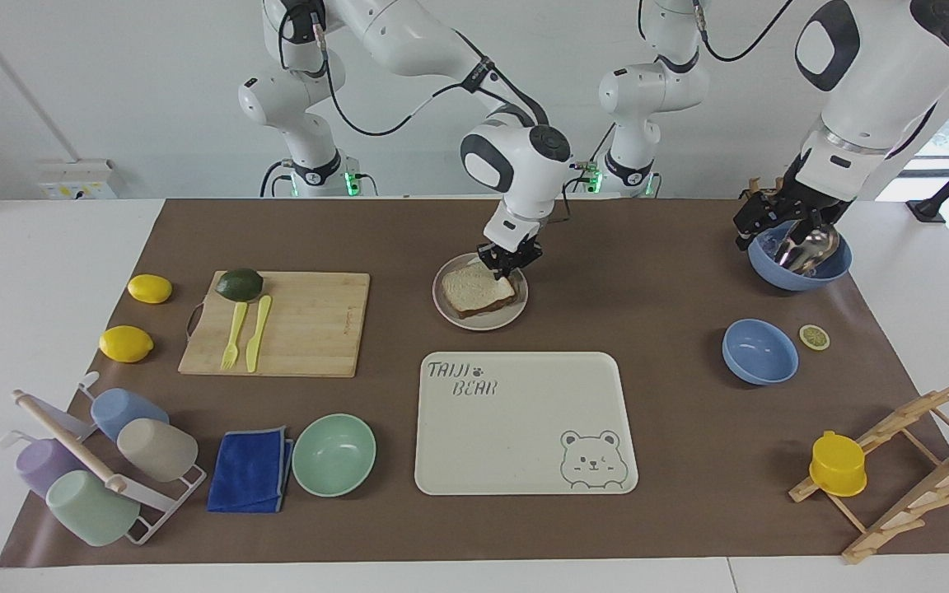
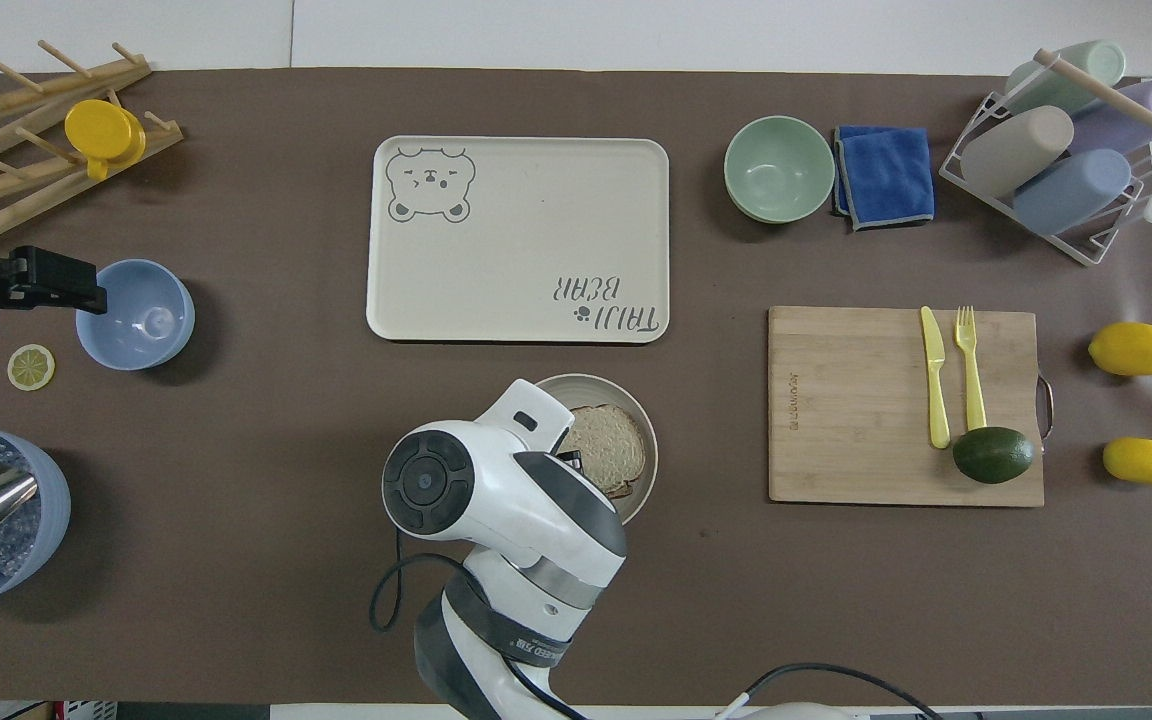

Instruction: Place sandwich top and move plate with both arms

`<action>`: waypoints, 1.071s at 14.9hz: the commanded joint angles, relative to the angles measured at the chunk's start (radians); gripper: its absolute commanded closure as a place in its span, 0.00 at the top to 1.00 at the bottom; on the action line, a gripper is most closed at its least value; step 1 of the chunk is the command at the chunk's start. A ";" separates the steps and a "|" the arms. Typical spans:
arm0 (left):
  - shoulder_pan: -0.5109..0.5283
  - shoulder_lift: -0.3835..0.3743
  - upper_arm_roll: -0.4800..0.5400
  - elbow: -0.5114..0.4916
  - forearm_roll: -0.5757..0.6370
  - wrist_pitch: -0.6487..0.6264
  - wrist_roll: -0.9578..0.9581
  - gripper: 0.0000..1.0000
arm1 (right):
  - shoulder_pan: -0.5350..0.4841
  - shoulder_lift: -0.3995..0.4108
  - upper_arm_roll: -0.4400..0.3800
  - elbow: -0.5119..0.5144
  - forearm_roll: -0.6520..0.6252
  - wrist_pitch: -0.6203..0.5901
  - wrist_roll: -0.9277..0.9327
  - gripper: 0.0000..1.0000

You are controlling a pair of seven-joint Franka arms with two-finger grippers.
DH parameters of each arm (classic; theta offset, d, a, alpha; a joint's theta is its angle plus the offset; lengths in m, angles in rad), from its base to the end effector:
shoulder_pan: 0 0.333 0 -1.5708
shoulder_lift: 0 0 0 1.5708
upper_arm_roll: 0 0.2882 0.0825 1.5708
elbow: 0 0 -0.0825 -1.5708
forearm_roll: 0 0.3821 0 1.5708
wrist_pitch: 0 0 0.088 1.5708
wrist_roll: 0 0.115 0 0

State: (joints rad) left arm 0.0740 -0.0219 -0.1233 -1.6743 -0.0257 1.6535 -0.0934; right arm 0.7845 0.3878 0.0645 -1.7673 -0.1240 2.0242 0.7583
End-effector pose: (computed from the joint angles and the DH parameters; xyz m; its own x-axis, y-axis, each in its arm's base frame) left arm 0.5511 -0.0305 0.5590 0.9989 0.0462 -0.0012 0.0462 -0.9987 0.0229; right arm 0.4187 0.4602 0.3018 0.9885 0.1454 -0.0410 0.1499 -0.9776 0.1476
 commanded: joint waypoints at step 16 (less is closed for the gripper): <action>-0.284 -0.013 -0.012 -0.392 -0.108 0.432 -0.156 1.00 | -0.738 -0.423 -0.008 0.074 0.066 -0.553 -0.724 1.00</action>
State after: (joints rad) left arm -0.1270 -0.0190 -0.1487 -1.9729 -0.1253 1.9738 -0.1698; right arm 0.1344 -0.0370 0.0423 -1.7108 -0.0883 1.5147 0.1174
